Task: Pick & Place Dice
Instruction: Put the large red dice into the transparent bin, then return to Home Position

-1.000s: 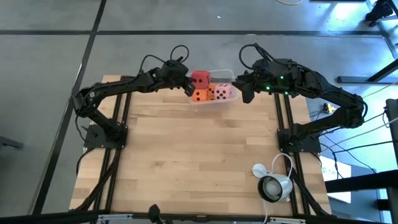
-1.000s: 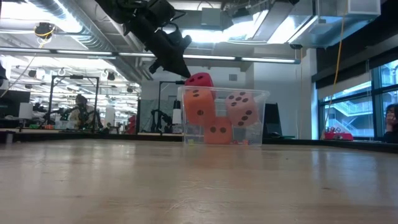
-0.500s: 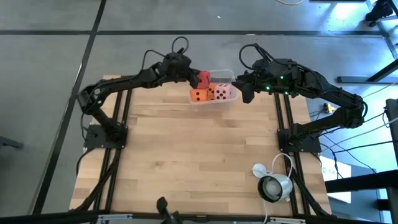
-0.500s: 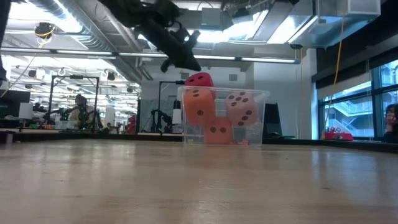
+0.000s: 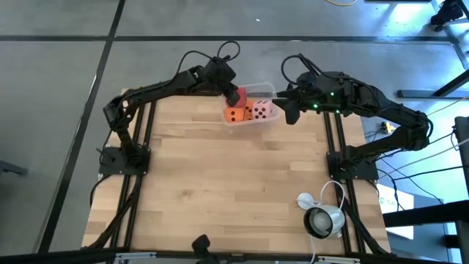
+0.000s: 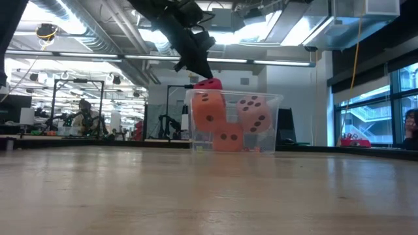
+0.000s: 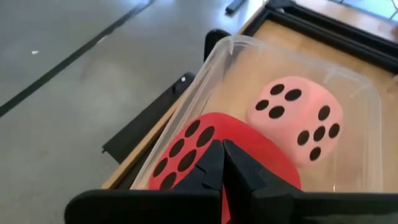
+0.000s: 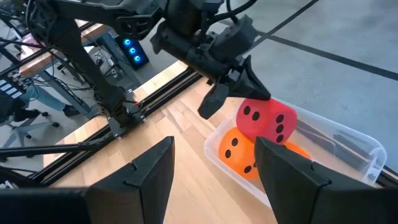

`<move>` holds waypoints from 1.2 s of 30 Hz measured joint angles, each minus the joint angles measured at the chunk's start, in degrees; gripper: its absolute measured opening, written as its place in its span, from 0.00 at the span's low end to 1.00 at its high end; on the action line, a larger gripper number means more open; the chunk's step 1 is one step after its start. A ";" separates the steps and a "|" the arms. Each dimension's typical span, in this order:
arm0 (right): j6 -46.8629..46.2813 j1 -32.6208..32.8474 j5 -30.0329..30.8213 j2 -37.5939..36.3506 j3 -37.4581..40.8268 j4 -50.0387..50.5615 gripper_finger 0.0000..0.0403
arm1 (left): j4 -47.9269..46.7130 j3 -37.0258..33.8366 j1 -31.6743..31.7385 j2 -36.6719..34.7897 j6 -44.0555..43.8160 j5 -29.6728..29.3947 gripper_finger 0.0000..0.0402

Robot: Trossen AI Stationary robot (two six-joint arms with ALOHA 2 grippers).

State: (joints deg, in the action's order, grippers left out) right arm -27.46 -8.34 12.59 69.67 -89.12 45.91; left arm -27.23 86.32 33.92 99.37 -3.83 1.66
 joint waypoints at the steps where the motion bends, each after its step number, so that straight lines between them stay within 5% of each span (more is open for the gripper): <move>1: -0.02 -0.01 0.01 0.00 0.00 0.00 0.55 | -0.80 -0.02 -0.03 0.00 0.02 0.13 0.00; 20: -0.60 0.74 1.54 0.00 0.00 0.00 0.55 | -8.06 -0.24 -4.55 -0.53 3.83 -0.18 0.00; 27: -0.68 0.74 1.54 0.00 0.00 0.00 0.55 | -6.42 -0.44 -5.95 -5.25 2.12 -6.07 0.00; 36: -0.66 0.74 1.54 0.00 0.00 -0.02 0.55 | -6.60 -0.58 -5.33 -12.55 1.80 -6.04 0.00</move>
State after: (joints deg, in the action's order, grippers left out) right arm -28.12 -7.60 14.13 69.67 -89.12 45.89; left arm -33.83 85.74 28.59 86.82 -2.02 -4.38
